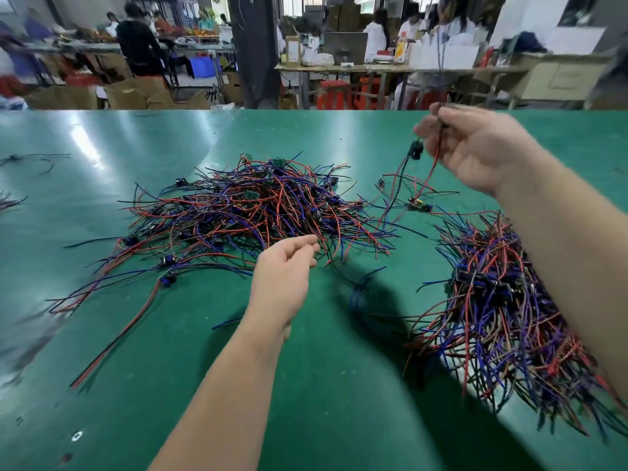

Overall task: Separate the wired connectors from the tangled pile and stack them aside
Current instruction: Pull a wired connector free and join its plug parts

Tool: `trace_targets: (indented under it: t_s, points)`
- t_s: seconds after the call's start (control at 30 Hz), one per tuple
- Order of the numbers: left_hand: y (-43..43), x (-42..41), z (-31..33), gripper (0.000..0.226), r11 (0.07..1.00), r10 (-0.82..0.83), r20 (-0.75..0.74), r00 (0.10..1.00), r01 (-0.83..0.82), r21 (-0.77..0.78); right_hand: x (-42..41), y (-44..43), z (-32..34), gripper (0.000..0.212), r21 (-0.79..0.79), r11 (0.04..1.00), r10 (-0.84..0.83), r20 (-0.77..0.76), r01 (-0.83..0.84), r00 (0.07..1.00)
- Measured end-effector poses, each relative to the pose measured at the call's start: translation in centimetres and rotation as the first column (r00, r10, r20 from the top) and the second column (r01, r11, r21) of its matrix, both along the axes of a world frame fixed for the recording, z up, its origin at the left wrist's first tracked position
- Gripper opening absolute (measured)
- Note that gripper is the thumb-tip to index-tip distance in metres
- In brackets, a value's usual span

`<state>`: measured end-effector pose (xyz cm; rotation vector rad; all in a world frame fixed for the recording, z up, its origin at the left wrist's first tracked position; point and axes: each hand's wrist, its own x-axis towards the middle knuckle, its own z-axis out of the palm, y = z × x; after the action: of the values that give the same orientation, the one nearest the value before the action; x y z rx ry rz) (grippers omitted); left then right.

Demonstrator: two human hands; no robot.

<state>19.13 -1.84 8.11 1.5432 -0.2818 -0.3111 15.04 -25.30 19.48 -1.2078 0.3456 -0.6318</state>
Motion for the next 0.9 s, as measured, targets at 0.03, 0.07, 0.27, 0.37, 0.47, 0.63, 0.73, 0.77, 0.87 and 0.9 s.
trace_targets:
  t_s: [0.03, 0.07, 0.27, 0.37, 0.47, 0.63, 0.73, 0.77, 0.87, 0.9]
  points:
    - [0.1, 0.2, -0.1, 0.023, 0.999, 0.038, 0.026, 0.999, -0.039, 0.02, 0.7, -0.8, 0.5, 0.01, -0.029, 0.999, -0.033, -0.044, 0.032, 0.998]
    - [0.2, 0.3, -0.2, 0.023, 0.997, 0.061, 0.047, 0.997, -0.063, 0.035, 1.2, -1.5, 0.8, 0.015, -0.055, 0.997, -0.052, -0.114, 0.046, 0.992]
    - [-0.1, -0.3, -0.2, 0.025, 0.997, 0.016, 0.09, 0.996, -0.023, 0.079, -0.4, 0.9, -1.5, 0.019, -0.078, 0.997, -0.019, -0.309, -0.005, 0.951]
    - [-0.3, -0.8, 0.2, 0.023, 0.998, -0.057, 0.032, 0.998, 0.057, 0.021, -3.7, 4.3, -3.0, 0.014, 0.039, 0.982, 0.188, -0.272, -0.185, 0.944]
    - [-0.6, -1.9, 0.9, 0.025, 0.96, -0.254, -0.145, 0.956, 0.231, -0.161, -6.4, 7.4, -5.0, 0.015, 0.048, 0.95, 0.31, -0.282, -0.31, 0.908]
    - [-0.7, -3.7, 0.8, 0.027, 0.887, -0.447, -0.059, 0.893, 0.434, -0.156, -7.8, 9.8, -9.0, 0.025, 0.122, 0.964, 0.261, -0.28, -0.235, 0.924]
    - [-0.8, -4.1, 0.4, 0.009, 0.89, -0.449, -0.084, 0.89, 0.438, -0.125, -8.0, 10.0, -10.3, 0.026, 0.17, 0.969, 0.216, -0.252, -0.177, 0.943]
    - [-0.9, -4.2, 0.3, 0.004, 0.89, -0.451, -0.091, 0.888, 0.44, -0.124, -8.1, 10.0, -10.6, 0.023, 0.166, 0.971, 0.21, -0.239, -0.173, 0.948]
    - [-1.2, -4.5, 0.1, 0.006, 0.869, -0.491, -0.092, 0.866, 0.479, -0.127, -8.6, 9.8, -10.6, 0.022, 0.125, 0.976, 0.201, -0.21, -0.177, 0.957]
    - [-1.3, -4.6, 0.1, 0.006, 0.859, -0.506, -0.088, 0.858, 0.494, -0.133, -8.7, 9.7, -10.6, 0.02, 0.112, 0.978, 0.196, -0.219, -0.175, 0.956]
